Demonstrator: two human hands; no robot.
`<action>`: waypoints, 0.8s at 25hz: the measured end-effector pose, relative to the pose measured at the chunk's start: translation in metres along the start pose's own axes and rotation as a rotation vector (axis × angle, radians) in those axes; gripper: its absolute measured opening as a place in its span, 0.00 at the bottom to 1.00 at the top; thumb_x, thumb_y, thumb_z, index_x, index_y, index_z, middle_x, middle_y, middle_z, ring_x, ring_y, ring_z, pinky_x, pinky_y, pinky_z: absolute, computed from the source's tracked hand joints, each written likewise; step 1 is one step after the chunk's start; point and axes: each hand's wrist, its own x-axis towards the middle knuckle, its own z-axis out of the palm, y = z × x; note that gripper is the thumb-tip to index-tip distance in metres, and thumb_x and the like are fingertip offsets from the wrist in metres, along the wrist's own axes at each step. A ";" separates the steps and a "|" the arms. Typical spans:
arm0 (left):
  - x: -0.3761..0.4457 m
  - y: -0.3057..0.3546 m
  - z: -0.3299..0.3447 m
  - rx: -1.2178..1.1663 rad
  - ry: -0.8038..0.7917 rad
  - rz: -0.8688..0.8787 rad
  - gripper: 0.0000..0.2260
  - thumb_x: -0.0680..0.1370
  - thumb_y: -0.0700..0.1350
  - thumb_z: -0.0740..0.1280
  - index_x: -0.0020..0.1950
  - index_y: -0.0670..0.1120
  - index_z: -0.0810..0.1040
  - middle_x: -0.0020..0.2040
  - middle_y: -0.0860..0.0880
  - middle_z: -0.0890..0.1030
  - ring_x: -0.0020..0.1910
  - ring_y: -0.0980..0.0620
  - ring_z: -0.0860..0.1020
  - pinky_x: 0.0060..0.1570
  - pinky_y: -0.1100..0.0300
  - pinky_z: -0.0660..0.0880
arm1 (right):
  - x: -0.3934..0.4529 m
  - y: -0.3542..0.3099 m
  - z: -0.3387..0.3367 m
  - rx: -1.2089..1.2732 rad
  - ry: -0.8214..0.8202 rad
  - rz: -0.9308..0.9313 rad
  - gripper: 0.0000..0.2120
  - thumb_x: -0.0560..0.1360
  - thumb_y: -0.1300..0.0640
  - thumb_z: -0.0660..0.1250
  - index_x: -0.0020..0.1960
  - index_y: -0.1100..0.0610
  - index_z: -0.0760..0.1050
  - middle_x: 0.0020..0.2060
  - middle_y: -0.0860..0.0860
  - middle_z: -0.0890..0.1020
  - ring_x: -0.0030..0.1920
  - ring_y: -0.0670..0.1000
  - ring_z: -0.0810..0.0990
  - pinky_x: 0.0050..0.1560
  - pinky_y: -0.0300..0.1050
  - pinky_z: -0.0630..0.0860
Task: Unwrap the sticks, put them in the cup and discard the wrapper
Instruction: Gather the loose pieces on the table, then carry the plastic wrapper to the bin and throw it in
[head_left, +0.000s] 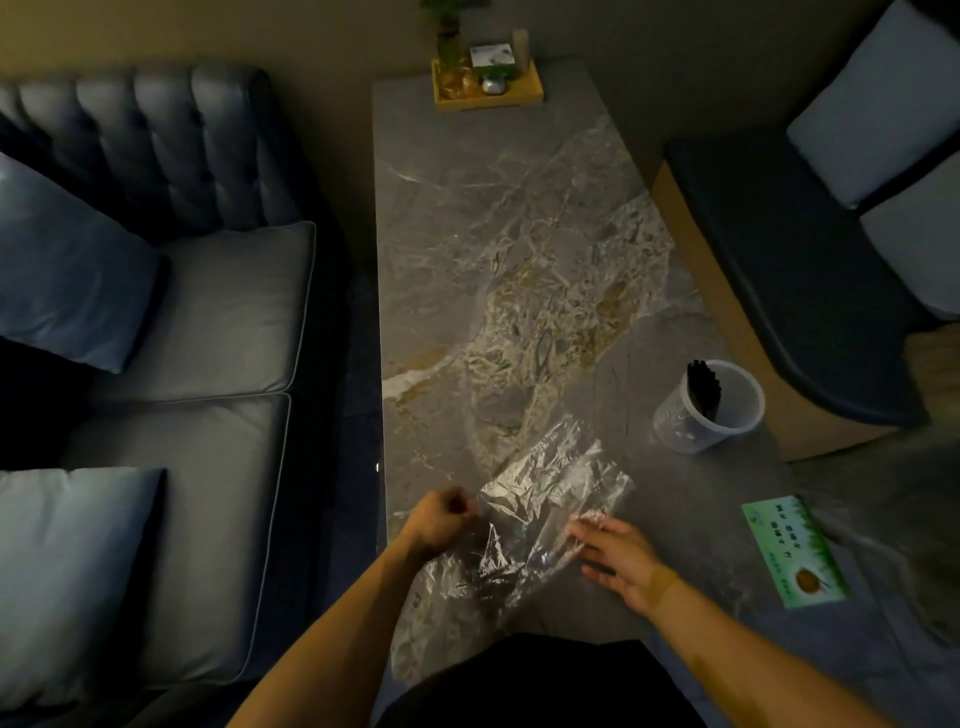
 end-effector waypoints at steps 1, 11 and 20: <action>-0.001 0.003 0.000 -0.086 0.007 0.012 0.04 0.75 0.40 0.71 0.44 0.45 0.77 0.41 0.46 0.82 0.40 0.51 0.80 0.47 0.54 0.80 | -0.003 -0.005 -0.002 0.018 0.015 -0.036 0.02 0.74 0.59 0.70 0.45 0.52 0.78 0.38 0.49 0.83 0.39 0.47 0.77 0.39 0.42 0.71; -0.009 0.059 0.035 -0.285 -0.221 0.161 0.14 0.74 0.35 0.72 0.57 0.48 0.78 0.41 0.48 0.82 0.40 0.54 0.81 0.39 0.65 0.76 | -0.055 -0.022 -0.063 0.130 0.223 -0.385 0.04 0.74 0.63 0.69 0.48 0.58 0.80 0.38 0.55 0.85 0.38 0.49 0.80 0.38 0.40 0.74; -0.018 0.123 0.136 -0.108 -0.392 0.334 0.04 0.77 0.42 0.70 0.42 0.47 0.81 0.34 0.53 0.83 0.35 0.56 0.80 0.36 0.66 0.75 | -0.104 0.030 -0.154 0.267 0.384 -0.449 0.07 0.71 0.60 0.73 0.49 0.56 0.80 0.40 0.54 0.86 0.38 0.48 0.82 0.35 0.39 0.73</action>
